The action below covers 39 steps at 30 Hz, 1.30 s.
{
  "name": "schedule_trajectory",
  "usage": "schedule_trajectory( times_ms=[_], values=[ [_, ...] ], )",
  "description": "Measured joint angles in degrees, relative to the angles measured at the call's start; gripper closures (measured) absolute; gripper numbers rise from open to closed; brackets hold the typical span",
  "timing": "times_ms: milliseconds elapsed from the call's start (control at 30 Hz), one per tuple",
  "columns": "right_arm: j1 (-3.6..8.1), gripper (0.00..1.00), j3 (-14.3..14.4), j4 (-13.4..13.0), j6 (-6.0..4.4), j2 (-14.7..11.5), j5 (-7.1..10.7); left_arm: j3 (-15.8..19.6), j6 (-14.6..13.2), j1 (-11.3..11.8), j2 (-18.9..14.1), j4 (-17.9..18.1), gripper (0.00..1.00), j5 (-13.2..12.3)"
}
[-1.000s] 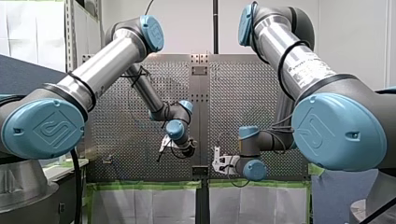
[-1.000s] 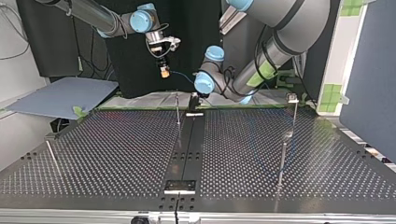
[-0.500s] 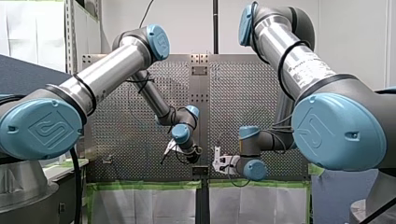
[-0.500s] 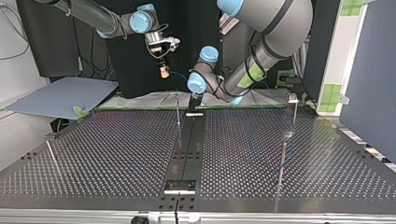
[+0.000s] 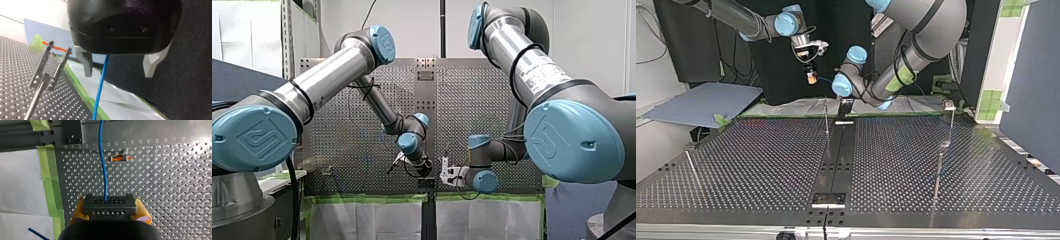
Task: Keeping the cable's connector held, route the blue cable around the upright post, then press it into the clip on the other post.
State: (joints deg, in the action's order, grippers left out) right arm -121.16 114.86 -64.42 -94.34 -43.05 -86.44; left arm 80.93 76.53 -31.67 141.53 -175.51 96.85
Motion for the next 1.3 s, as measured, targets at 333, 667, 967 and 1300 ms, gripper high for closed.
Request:
schedule_trajectory(
  times_ms=[333,667,967,1300],
  values=[
    [0.00,1.00,-0.38,1.09,0.17,0.00,-0.04,0.00,0.82,-0.54,0.00,-0.19,0.00,1.65],
    [0.00,1.00,-0.38,1.12,0.27,0.00,-0.08,0.00,1.50,-0.79,0.00,-0.20,0.61,2.94],
    [0.02,1.00,-0.40,1.59,0.53,0.01,-0.24,0.01,1.56,-1.15,0.00,-0.04,1.00,3.25],
    [0.61,1.00,-0.38,4.82,2.51,0.04,-4.13,0.01,1.80,-2.81,0.00,3.37,1.00,3.50]
  ],
)
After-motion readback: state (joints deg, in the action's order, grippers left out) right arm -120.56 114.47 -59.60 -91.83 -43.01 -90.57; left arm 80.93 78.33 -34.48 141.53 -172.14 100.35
